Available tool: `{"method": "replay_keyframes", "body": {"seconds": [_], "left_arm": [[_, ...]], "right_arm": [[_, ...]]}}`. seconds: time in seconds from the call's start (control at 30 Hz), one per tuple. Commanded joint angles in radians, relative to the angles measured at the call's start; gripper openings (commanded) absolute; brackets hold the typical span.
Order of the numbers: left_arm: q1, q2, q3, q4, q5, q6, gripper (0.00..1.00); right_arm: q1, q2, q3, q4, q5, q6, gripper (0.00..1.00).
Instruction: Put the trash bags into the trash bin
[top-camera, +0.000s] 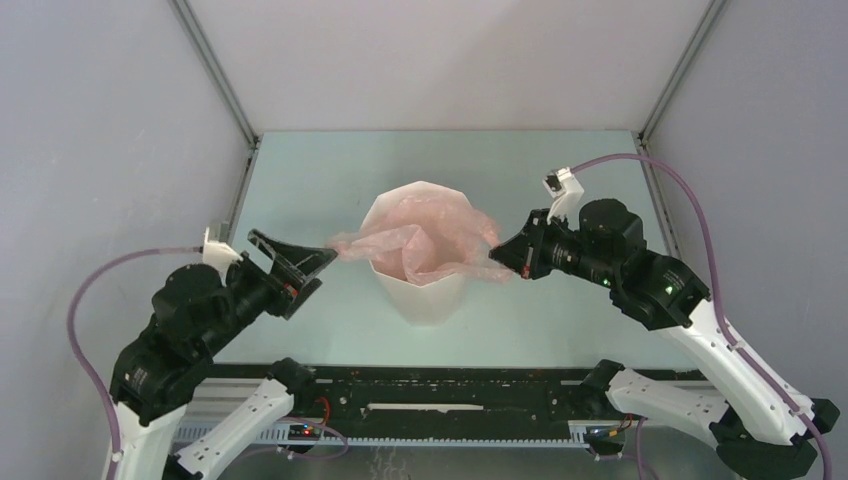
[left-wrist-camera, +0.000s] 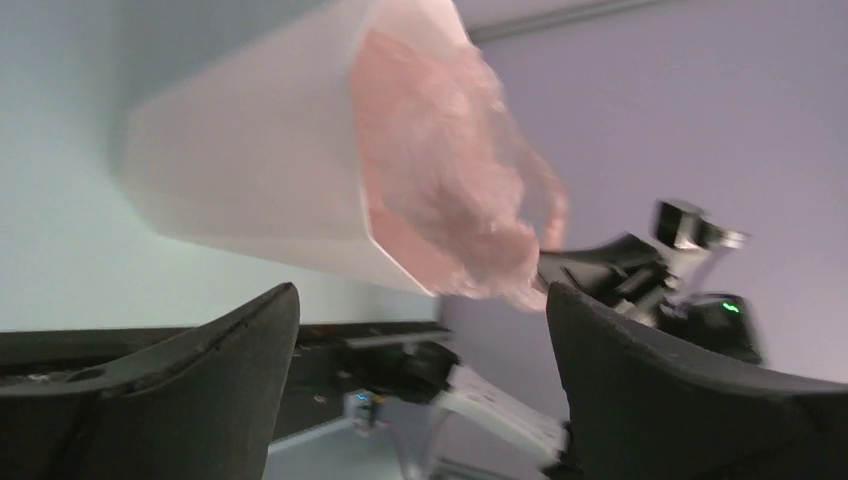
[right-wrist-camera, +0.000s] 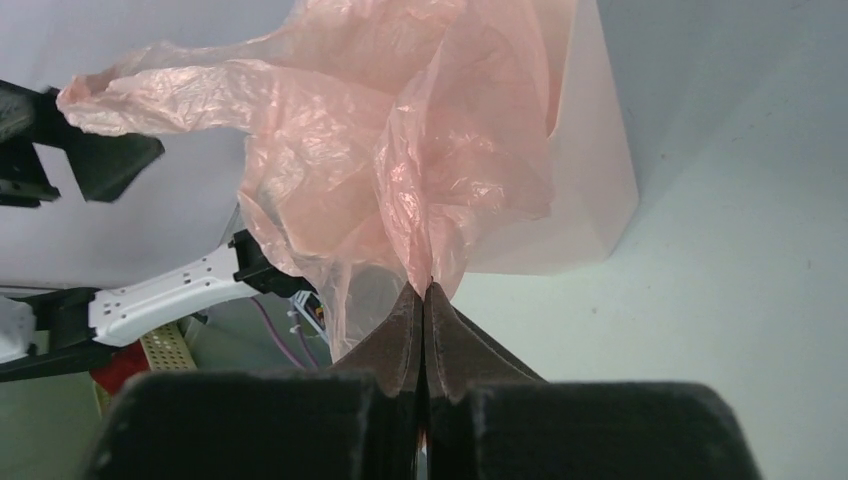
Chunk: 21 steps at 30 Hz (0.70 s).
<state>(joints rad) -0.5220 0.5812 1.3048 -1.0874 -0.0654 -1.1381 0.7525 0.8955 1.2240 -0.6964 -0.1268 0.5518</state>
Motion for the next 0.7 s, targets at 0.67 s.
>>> {"method": "replay_keyframes", "body": {"seconds": [0.67], "left_arm": [[-0.345,0.181,-0.074,0.296,-0.093,-0.652,0.99]], "right_arm": [[0.098,-0.015,-0.025,0.062,0.070,0.105,0.00]]}}
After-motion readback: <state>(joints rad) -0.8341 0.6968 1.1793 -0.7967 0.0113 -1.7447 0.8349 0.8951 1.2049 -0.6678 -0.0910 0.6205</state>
